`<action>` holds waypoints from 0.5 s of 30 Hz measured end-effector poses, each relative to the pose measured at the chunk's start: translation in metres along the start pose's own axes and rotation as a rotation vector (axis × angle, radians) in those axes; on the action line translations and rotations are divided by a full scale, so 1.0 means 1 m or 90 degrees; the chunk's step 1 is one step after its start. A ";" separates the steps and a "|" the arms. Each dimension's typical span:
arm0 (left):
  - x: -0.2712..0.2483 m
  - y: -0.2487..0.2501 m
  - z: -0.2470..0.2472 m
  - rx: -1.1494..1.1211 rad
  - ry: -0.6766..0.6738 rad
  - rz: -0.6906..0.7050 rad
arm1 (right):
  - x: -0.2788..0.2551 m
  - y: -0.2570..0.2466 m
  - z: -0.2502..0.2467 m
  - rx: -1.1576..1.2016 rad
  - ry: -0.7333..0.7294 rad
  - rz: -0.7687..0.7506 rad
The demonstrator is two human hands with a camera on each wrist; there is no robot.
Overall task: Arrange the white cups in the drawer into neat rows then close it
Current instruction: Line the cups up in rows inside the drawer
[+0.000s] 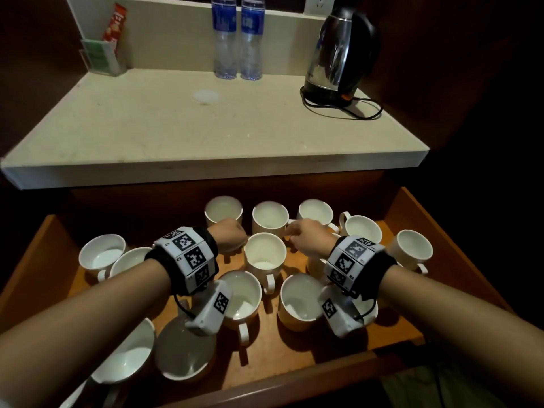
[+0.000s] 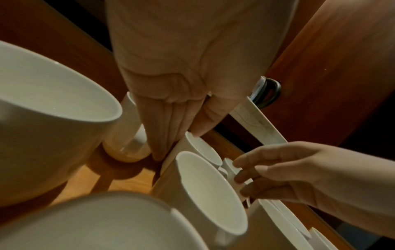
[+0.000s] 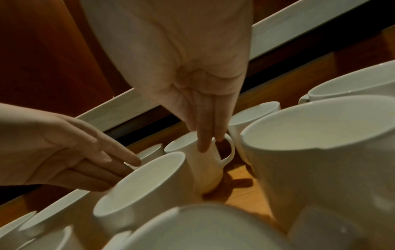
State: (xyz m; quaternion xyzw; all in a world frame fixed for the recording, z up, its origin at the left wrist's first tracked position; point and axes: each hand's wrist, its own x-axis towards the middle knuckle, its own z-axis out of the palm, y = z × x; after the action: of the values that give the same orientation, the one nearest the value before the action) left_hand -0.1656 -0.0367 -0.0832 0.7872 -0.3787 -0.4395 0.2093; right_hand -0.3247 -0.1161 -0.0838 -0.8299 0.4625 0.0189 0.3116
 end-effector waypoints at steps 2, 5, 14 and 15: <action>0.001 0.003 -0.002 0.004 0.040 0.008 | 0.007 0.005 -0.006 0.041 0.060 0.017; 0.003 0.012 -0.001 -0.017 0.047 0.046 | 0.017 0.009 -0.014 0.068 0.091 0.022; 0.002 0.027 0.007 -0.028 0.029 0.069 | 0.039 0.008 -0.014 -0.003 -0.007 0.034; 0.002 0.027 0.007 -0.023 0.031 0.068 | 0.039 0.009 -0.013 -0.031 -0.006 0.034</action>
State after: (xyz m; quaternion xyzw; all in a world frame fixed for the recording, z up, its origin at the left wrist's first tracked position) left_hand -0.1819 -0.0551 -0.0693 0.7722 -0.4072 -0.4151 0.2560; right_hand -0.3128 -0.1556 -0.0901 -0.8243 0.4826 0.0427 0.2928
